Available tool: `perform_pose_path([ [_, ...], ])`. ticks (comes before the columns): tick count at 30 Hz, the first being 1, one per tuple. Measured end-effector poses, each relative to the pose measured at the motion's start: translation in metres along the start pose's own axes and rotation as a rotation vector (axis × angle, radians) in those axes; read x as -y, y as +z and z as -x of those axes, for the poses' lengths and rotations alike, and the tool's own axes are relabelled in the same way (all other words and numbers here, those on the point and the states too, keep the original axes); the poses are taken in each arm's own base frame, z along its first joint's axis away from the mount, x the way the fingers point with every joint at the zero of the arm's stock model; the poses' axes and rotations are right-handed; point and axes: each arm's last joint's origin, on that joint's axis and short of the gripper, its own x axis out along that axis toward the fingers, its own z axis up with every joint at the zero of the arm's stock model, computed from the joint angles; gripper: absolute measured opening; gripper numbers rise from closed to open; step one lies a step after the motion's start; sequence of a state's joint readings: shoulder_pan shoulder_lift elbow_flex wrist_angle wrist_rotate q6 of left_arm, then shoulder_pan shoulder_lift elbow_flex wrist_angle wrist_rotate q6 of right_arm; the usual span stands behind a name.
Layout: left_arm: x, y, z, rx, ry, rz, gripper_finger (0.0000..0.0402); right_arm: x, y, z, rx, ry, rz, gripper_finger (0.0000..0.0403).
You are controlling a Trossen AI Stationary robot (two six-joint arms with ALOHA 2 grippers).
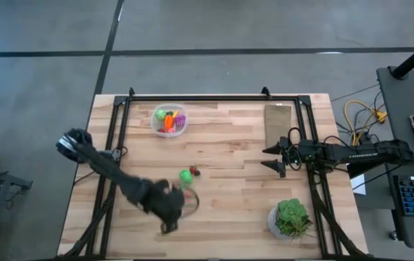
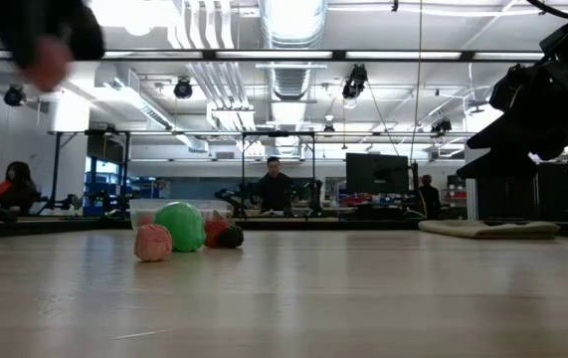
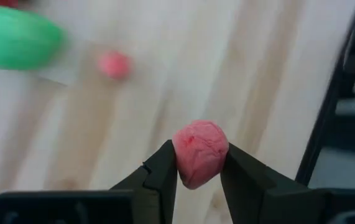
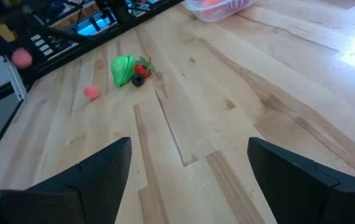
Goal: Pick and placing Produce into tupperware
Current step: Put the bottom peach into the transparent bin
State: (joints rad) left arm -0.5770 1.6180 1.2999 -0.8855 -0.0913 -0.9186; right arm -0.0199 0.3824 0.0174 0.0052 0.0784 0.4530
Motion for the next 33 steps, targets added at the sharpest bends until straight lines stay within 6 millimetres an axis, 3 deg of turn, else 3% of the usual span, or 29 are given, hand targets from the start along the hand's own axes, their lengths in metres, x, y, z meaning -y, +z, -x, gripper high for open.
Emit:
perform_pose_path([
  [9,-0.121,0.045,0.058,0.214,0.138,0.471,0.0086,0.000,0.000,0.000,0.000,0.000,0.000,0.0313],
  [15,-0.210,0.052,0.078,0.313,0.232,0.738,0.0086,0.000,0.000,0.000,0.000,0.000,0.000,0.0313],
  [19,-0.262,0.044,0.075,0.289,0.248,0.843,0.0086,0.000,0.000,0.000,0.000,0.000,0.000,0.0313],
  [23,-0.301,0.036,0.063,0.275,0.235,0.913,0.0086,0.000,0.000,0.000,0.000,0.000,0.000,0.0313],
  [33,-0.345,0.046,0.022,0.182,0.232,0.964,0.0086,0.000,0.000,0.000,0.000,0.000,0.000,0.0313],
])
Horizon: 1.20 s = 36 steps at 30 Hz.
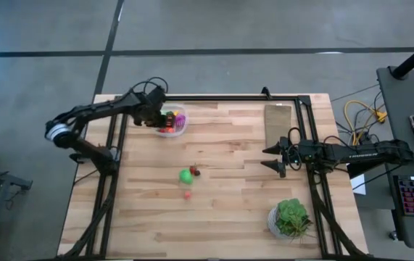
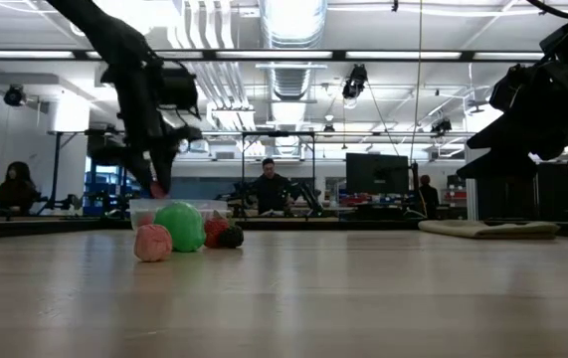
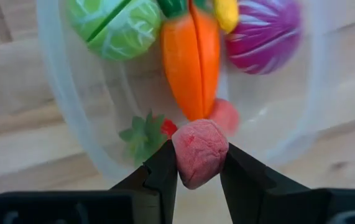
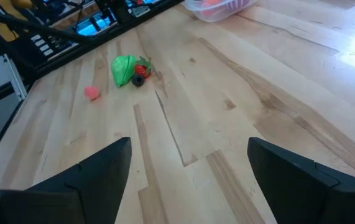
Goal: Pick and placing Produce into tupperware
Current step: Put the bottom peach into the transparent bin, then put the peach into the transparent bin
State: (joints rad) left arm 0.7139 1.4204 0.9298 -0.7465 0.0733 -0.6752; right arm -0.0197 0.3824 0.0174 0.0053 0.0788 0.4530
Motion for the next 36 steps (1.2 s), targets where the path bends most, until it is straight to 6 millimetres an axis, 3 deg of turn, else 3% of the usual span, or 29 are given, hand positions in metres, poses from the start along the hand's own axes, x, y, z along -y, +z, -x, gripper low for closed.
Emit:
perform_pose_path([
  [5,0.003,0.009,-0.022,-0.018,0.098,-0.084,0.0101,0.000,0.000,0.000,0.000,0.000,0.000,0.0313],
  [10,0.005,0.013,-0.029,-0.025,0.122,-0.110,0.0157,0.000,0.000,0.000,0.000,0.000,0.000,0.0313],
  [17,0.006,0.010,-0.018,-0.014,0.096,-0.115,0.0240,0.000,0.000,0.000,0.000,0.000,0.000,0.0313],
  [20,0.019,0.000,-0.003,-0.008,-0.027,-0.266,0.0257,0.000,0.000,0.000,0.000,0.000,0.000,0.0313],
  [24,0.053,-0.039,0.034,0.072,-0.207,-0.625,0.0260,0.000,0.000,0.000,0.000,0.000,0.000,0.0313],
  [28,0.078,-0.096,0.061,0.121,-0.354,-0.965,0.0260,0.000,0.000,0.000,0.000,0.000,0.000,0.0313],
  [32,0.093,-0.156,0.069,0.094,-0.408,-1.132,0.0260,0.000,0.000,0.000,0.000,0.000,0.000,0.0313],
  [36,0.104,-0.204,0.059,0.094,-0.341,-1.219,0.0260,0.000,0.000,0.000,0.000,0.000,0.000,0.0313],
])
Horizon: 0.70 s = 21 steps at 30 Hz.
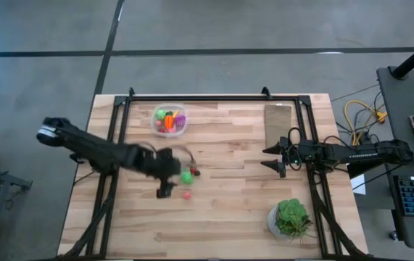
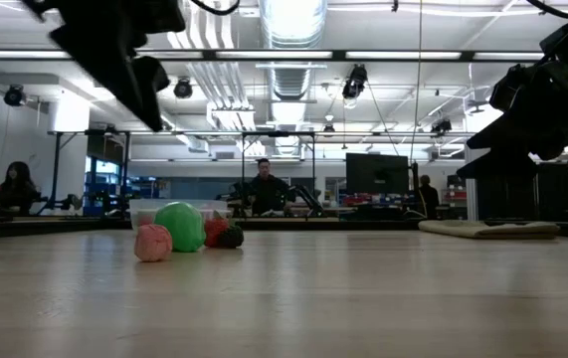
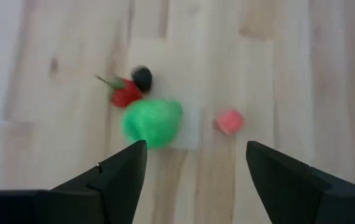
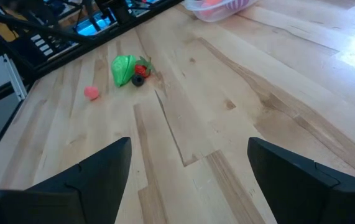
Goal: Pick and placing Produce into tupperware
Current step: Put the peach into the transparent bin
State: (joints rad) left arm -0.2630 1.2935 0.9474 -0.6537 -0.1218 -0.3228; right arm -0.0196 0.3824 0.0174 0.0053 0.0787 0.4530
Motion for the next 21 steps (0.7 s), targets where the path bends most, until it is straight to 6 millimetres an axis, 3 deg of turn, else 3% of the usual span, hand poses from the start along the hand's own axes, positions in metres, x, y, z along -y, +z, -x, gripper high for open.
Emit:
perform_pose_path([
  [5,0.034,0.001,-0.030,-0.050,0.032,-0.103,0.0260,0.000,0.000,0.000,0.000,0.000,0.000,0.0313],
  [10,0.050,0.009,-0.058,-0.121,0.044,-0.122,0.0260,0.000,0.000,0.000,0.000,0.000,0.000,0.0313],
  [15,0.060,0.025,-0.071,-0.118,0.041,-0.127,0.0260,0.000,0.000,0.000,0.000,0.000,0.000,0.0313],
  [21,0.065,0.024,-0.079,-0.157,0.013,-0.130,0.0260,0.000,0.000,0.000,0.000,0.000,0.000,0.0313],
])
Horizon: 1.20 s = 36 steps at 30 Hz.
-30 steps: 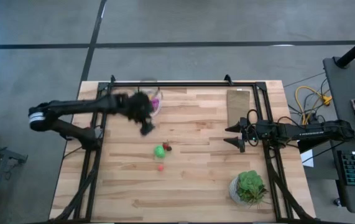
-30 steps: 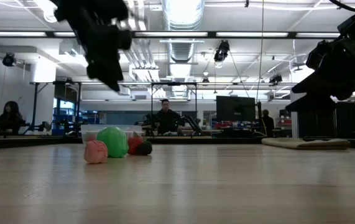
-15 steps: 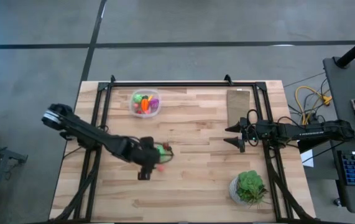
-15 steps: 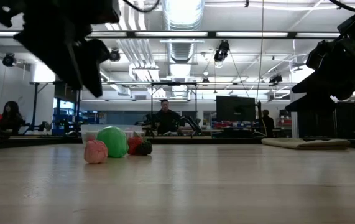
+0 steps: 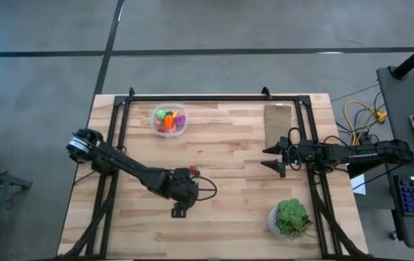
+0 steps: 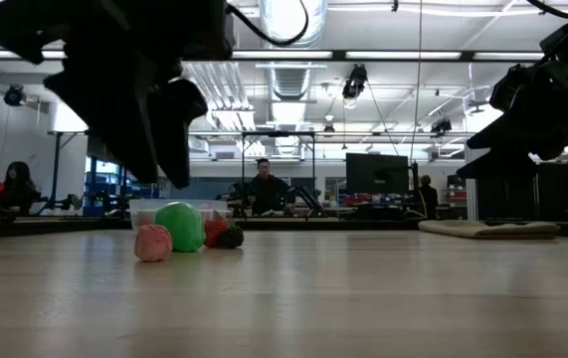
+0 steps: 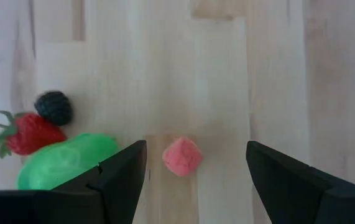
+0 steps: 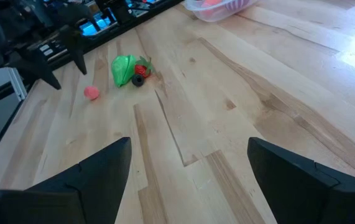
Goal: Pick and placing Produce into tupperware
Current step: Put the peach into the transparent bin
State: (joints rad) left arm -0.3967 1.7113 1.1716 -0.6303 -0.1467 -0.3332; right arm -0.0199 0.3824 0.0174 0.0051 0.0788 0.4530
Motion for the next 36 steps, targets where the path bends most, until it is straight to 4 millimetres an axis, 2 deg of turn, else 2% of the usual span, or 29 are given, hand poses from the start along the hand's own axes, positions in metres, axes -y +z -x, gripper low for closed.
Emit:
perform_pose_path([
  [6,0.002,-0.003,-0.009,-0.039,-0.001,-0.008,0.0260,0.000,0.000,0.000,0.000,0.001,0.000,0.0313],
  [12,0.004,-0.008,-0.026,-0.091,0.013,-0.009,0.0260,0.000,0.000,0.000,0.000,0.000,0.000,0.0313],
  [17,0.004,-0.011,-0.037,-0.130,0.015,0.059,0.0256,0.000,0.000,0.000,0.000,0.000,0.000,0.0313],
  [28,0.003,-0.013,-0.041,-0.125,0.063,0.063,0.0160,0.000,0.000,0.000,0.000,0.000,0.000,0.0313],
  [36,0.000,-0.011,-0.042,-0.109,0.093,0.063,0.0137,0.000,0.000,0.000,0.000,0.000,0.000,0.0313],
])
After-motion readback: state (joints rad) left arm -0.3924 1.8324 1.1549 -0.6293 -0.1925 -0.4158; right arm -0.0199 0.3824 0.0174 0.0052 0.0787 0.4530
